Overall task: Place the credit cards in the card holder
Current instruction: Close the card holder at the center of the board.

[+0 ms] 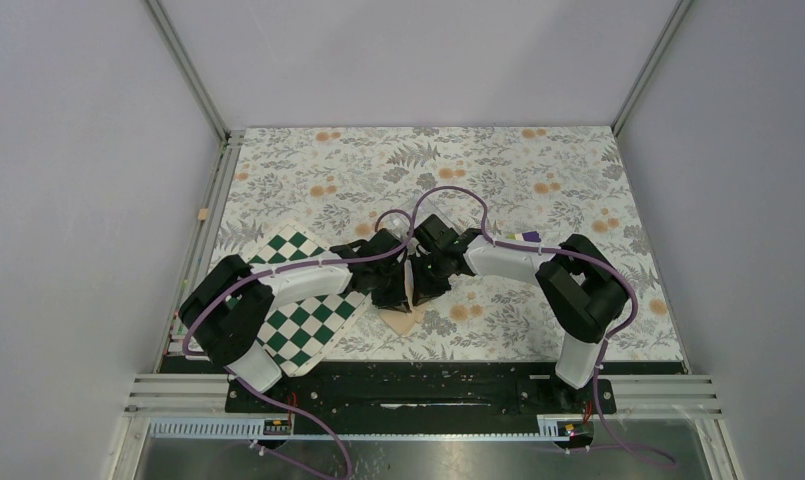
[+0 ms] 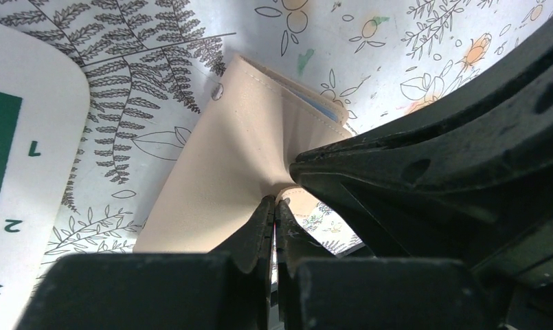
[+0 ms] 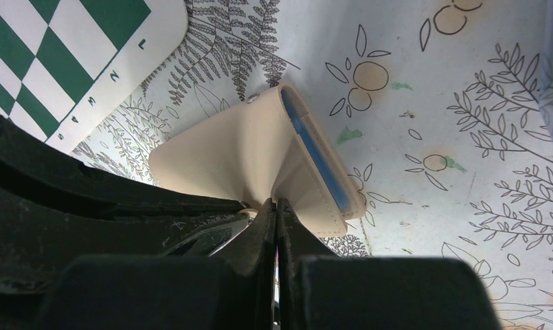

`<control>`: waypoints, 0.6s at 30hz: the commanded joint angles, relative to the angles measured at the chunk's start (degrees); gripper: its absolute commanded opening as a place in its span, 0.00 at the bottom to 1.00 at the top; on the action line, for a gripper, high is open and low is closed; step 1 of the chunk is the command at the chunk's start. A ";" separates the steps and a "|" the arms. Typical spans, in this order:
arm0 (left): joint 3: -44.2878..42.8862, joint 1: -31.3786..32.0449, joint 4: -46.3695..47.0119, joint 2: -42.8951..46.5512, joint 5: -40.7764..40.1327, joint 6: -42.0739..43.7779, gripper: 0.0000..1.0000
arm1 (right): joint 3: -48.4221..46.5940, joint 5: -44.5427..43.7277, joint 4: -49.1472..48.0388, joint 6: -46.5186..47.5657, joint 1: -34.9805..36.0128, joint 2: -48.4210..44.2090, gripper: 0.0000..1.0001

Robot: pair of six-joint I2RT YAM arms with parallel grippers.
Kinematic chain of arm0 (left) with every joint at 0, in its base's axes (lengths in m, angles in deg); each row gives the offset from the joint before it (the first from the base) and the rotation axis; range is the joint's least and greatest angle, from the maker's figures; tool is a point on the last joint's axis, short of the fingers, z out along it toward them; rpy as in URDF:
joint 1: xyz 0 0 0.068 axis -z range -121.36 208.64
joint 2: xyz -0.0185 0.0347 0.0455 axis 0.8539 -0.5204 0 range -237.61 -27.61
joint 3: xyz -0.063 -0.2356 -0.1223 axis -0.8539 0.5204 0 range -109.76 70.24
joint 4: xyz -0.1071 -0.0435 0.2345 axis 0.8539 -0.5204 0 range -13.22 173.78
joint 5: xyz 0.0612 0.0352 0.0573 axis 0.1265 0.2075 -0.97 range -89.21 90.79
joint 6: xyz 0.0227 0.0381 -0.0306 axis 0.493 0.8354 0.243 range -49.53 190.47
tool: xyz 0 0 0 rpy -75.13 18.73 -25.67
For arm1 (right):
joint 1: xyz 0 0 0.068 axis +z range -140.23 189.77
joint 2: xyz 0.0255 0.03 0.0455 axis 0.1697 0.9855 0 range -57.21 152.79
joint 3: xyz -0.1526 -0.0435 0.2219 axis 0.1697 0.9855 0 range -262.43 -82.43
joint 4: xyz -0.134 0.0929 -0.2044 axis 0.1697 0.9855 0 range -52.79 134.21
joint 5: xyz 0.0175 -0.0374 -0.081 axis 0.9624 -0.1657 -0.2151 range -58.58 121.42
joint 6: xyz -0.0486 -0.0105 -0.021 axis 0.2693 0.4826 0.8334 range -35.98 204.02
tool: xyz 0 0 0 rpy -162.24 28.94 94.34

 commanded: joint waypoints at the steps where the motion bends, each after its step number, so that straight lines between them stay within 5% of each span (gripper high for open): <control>1: -0.46 -0.31 -3.28 0.74 -5.45 0.22 0.00 | 1.25 0.87 2.68 1.04 0.10 -0.02 0.00; 18: -0.98 -0.75 -3.93 1.40 -6.45 1.16 0.00 | 1.38 1.21 2.63 1.13 0.10 0.08 0.00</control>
